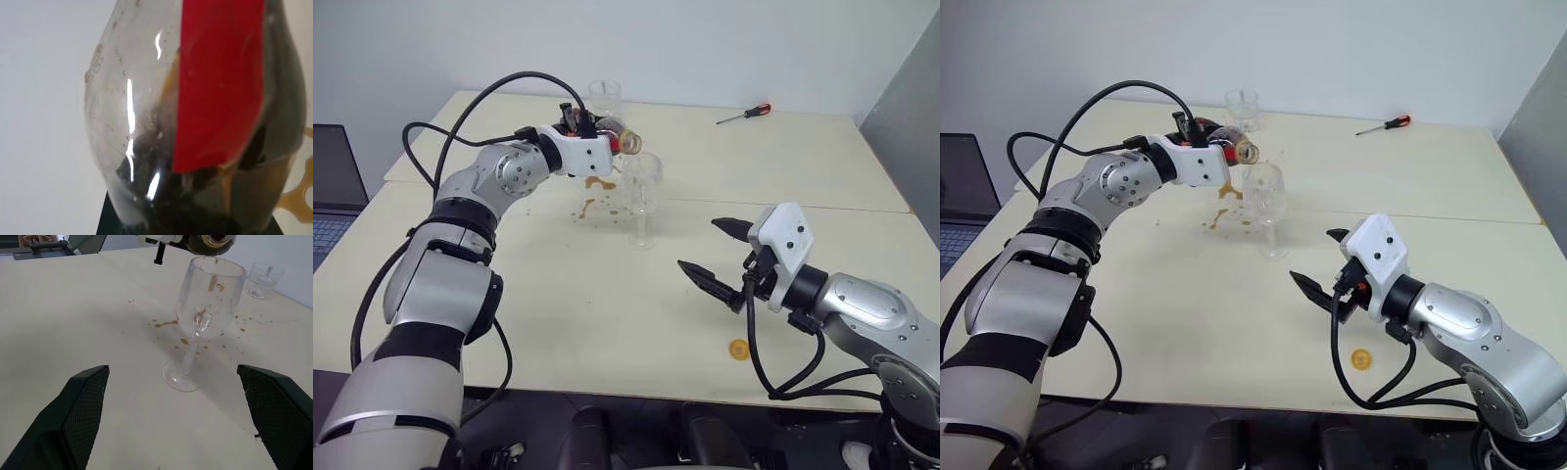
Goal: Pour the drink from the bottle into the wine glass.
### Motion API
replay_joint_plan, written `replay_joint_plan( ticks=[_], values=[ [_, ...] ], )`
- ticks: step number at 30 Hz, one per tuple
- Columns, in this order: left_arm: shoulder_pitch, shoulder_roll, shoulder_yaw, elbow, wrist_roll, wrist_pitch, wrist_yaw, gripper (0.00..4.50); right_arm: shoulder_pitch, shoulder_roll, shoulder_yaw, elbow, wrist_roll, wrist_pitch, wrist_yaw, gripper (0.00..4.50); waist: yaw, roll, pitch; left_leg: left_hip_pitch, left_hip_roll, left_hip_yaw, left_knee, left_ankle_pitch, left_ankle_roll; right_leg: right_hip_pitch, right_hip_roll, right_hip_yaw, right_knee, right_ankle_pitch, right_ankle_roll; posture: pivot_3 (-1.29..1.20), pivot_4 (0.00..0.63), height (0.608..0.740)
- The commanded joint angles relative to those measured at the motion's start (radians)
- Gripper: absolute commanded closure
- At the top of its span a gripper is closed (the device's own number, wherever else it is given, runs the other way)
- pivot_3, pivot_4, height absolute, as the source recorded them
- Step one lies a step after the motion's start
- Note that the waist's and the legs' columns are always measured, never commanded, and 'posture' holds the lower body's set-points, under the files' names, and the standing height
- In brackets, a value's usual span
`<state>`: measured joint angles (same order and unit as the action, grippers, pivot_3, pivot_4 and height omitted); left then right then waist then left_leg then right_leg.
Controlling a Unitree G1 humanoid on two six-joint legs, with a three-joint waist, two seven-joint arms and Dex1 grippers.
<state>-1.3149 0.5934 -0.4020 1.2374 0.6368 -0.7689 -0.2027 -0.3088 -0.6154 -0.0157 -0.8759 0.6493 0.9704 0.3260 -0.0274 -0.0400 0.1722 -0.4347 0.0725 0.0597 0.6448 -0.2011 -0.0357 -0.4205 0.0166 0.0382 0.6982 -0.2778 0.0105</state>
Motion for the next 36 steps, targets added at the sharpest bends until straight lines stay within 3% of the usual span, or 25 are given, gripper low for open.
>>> replay_joint_plan(
  ticks=[1, 36],
  values=[
    [-0.064, 0.02, -0.005, -0.016, 0.014, -0.002, 0.039, 3.74, -0.017, 0.003, -0.004, -0.014, -0.004, -0.025, 0.003, 0.0, 0.0, 0.0, 0.0, 0.0, 0.0, 0.0, 0.0, 0.0, 0.0, 0.0, 0.0, 0.0, 0.0, 0.0, 0.0, 0.0, 0.15, 0.74],
    [-0.108, 0.014, -0.088, 0.022, 0.104, 0.011, 0.119, 3.74, -0.015, -0.008, -0.008, -0.032, 0.013, 0.023, -0.023, 0.0, 0.0, 0.0, 0.0, 0.0, 0.0, 0.0, 0.0, 0.0, 0.0, 0.0, 0.0, 0.0, 0.0, 0.0, 0.0, 0.0, 0.15, 0.74]
  ],
)
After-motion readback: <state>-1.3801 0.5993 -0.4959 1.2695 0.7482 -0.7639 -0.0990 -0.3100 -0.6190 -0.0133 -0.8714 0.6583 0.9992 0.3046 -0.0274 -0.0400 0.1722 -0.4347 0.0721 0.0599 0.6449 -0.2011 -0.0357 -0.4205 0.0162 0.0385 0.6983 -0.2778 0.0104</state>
